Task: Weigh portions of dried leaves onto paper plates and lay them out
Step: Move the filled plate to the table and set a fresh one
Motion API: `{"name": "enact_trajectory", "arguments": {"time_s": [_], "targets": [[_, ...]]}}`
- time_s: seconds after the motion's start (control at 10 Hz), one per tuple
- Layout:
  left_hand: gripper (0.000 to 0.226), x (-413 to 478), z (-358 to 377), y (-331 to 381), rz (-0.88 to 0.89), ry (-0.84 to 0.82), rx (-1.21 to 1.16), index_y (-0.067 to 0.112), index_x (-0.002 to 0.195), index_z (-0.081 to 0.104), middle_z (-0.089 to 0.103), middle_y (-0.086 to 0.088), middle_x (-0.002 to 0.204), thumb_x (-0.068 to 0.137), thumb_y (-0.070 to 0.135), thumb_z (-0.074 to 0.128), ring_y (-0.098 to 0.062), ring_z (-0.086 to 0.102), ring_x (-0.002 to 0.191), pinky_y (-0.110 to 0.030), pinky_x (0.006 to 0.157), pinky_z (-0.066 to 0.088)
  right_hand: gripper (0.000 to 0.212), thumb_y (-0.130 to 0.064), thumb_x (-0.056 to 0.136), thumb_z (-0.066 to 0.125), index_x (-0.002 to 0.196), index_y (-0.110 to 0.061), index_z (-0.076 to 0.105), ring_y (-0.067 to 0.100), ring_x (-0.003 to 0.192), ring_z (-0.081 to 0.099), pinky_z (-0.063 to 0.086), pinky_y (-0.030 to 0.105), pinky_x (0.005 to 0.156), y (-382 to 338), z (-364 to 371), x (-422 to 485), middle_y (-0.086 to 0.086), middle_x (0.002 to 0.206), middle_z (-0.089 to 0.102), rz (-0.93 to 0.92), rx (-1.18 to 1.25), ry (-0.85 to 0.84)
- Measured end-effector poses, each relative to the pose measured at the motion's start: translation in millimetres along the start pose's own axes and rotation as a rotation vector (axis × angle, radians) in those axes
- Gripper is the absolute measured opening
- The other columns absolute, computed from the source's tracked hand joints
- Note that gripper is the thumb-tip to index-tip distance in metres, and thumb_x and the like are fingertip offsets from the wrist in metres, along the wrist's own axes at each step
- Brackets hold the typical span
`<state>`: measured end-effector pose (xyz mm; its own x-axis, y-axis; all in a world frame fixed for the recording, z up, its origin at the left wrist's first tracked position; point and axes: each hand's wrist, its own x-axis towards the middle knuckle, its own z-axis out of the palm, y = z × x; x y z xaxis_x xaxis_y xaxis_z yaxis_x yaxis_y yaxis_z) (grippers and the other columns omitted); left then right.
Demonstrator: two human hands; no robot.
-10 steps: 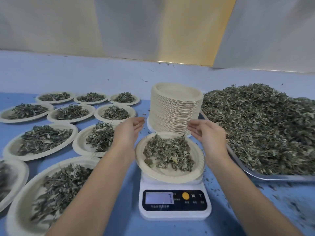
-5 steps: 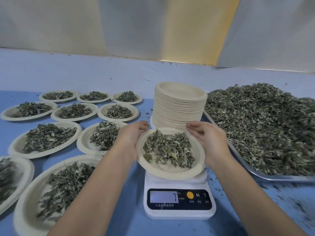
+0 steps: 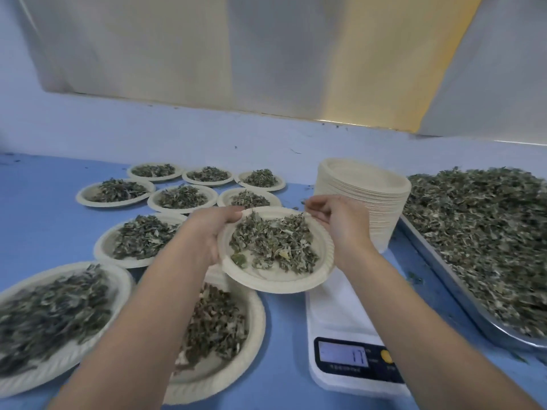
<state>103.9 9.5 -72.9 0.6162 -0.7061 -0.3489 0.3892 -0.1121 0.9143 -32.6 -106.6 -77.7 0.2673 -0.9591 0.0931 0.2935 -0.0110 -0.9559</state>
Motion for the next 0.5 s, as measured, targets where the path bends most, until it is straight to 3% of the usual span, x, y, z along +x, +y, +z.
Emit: {"name": "enact_trajectory", "arguments": {"time_s": [0.1,0.2,0.3,0.4,0.5], "targets": [[0.021,0.8,-40.0,8.5,-0.019,0.059,-0.081,0.01,0.109,0.061,0.064,-0.012,0.086,0.097,0.005,0.044,-0.025,0.06,0.068,-0.042,0.056,0.047,0.033,0.011,0.083,0.038,0.071,-0.004,0.065,0.021,0.076,0.065,0.054,0.029,0.08,11.4,43.7,0.6,0.013,0.08,0.067,0.045,0.001,-0.041],[0.022,13.8,-85.4,14.6,-0.002,0.201,-0.181,0.011,0.111,0.058,0.062,-0.014,0.103,0.098,0.007,0.042,-0.028,0.06,0.079,-0.048,0.061,0.047,0.034,0.008,0.085,0.039,0.072,-0.007,0.066,0.018,0.074,0.064,0.053,0.021,0.069,23.6,87.5,-6.0,0.008,0.076,0.067,0.095,-0.004,-0.094],[0.027,26.8,-129.5,20.4,0.025,0.4,-0.212,0.008,0.121,0.055,0.059,-0.014,0.118,0.096,0.007,0.046,-0.03,0.059,0.102,-0.052,0.092,0.047,0.036,0.009,0.085,0.038,0.068,-0.009,0.064,0.019,0.075,0.063,0.053,0.026,0.074,34.8,129.6,-17.6,0.007,0.074,0.066,0.122,-0.016,-0.158],[0.018,44.9,-171.5,26.6,0.123,0.615,-0.205,0.001,0.111,0.056,0.059,-0.012,0.1,0.094,0.007,0.051,-0.023,0.054,0.1,-0.037,0.092,0.045,0.038,0.007,0.084,0.039,0.064,-0.012,0.065,0.017,0.072,0.061,0.05,0.028,0.072,44.5,167.1,-30.1,0.005,0.073,0.066,0.15,-0.051,-0.218],[0.034,52.8,-205.8,36.8,0.183,0.825,-0.219,0.001,0.129,0.05,0.058,-0.012,0.118,0.095,0.007,0.048,-0.016,0.04,0.092,-0.027,0.078,0.035,0.038,0.003,0.086,0.04,0.065,-0.013,0.066,0.014,0.067,0.06,0.05,0.028,0.07,52.6,195.9,-40.7,-0.001,0.067,0.066,0.169,-0.08,-0.278]]}}
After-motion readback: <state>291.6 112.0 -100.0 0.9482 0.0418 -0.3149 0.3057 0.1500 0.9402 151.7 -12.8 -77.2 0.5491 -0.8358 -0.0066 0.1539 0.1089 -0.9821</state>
